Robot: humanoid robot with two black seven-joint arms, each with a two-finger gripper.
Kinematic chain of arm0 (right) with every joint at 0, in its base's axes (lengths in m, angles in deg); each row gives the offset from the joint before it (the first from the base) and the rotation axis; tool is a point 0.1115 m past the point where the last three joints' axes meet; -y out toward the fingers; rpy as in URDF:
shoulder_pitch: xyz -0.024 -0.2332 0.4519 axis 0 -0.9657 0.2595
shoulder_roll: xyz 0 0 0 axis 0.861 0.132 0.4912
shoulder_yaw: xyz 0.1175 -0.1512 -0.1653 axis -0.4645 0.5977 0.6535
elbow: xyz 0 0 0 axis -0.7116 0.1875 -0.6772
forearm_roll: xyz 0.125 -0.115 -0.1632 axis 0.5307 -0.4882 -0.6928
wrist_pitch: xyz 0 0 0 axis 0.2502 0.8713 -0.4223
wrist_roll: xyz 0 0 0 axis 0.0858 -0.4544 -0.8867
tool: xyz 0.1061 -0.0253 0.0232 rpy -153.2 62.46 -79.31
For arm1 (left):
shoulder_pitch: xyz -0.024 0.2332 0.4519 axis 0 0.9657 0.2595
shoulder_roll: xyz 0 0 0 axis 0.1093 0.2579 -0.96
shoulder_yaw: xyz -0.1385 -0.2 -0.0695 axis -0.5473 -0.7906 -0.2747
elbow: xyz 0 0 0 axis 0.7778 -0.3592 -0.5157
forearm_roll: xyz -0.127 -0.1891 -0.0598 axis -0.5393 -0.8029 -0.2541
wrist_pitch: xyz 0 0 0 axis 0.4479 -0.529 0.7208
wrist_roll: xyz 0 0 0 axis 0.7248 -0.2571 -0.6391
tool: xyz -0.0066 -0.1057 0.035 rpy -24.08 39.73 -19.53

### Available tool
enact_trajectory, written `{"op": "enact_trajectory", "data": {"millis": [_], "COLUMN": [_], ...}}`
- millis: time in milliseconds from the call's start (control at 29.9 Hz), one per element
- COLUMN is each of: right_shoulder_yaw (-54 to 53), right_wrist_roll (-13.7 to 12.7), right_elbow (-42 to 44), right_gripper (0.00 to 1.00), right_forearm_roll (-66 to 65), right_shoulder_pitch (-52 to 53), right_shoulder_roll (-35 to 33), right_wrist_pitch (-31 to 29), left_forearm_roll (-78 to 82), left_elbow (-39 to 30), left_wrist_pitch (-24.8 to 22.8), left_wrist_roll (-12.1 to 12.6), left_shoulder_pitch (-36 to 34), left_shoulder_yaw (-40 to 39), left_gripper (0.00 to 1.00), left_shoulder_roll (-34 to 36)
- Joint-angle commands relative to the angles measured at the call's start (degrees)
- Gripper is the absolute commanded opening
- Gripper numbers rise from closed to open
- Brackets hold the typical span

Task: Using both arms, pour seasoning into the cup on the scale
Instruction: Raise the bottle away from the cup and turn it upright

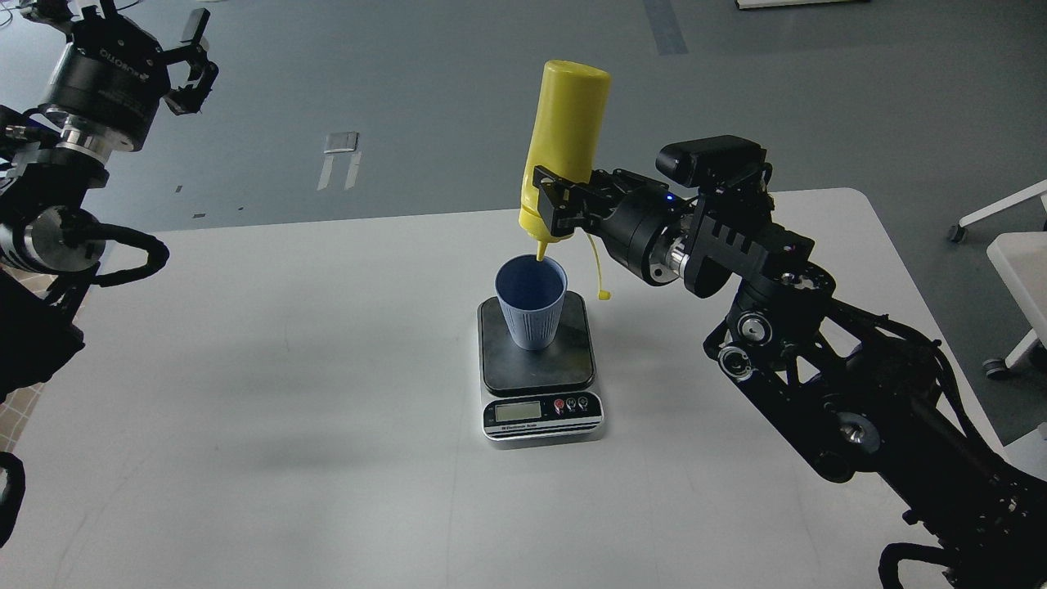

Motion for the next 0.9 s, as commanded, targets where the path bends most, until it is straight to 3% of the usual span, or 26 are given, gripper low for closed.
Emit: {"op": "enact_trajectory", "data": {"millis": [0, 268, 468, 602, 736, 870], "right_shoulder_yaw": [-0.2, -8.0, -22.5, -32.3, -37.4, -41.7], "right_wrist_roll": [-0.1, -0.1, -0.8, -3.2, -4.1, -4.6], "right_elbow": [-0.2, -4.8, -5.7, -2.6, -0.1, 4.3], "right_gripper": [0.0, 0.0, 0.0, 0.0, 0.0, 0.0], "right_forearm_roll": [0.0, 4.6, 31.5, 54.4, 66.5, 86.8], "right_shoulder_pitch": [-0.4, -3.7, -7.5, -10.3, -12.5, -14.5], "right_shoulder_roll": [0.0, -0.1, -0.2, -0.7, -0.8, -0.9], "right_wrist_pitch": [2.2, 3.5, 3.2, 3.7, 4.2, 6.3], "left_forearm_roll": [0.0, 0.0, 0.0, 0.0, 0.0, 0.0], "left_elbow": [0.0, 0.0, 0.0, 0.0, 0.0, 0.0], "left_wrist_pitch": [0.0, 0.0, 0.0, 0.0, 0.0, 0.0], "left_wrist_roll": [0.0, 0.1, 0.1, 0.2, 0.4, 0.5], "left_shoulder_pitch": [-0.1, 0.0, 0.0, 0.0, 0.0, -0.1], "left_shoulder_yaw": [0.0, 0.2, 0.3, 0.3, 0.3, 0.3], "left_gripper": [0.98, 0.98, 0.98, 0.98, 0.98, 0.98], "left_shoulder_roll": [0.0, 0.1, 1.5, 1.2, 0.7, 0.4]}}
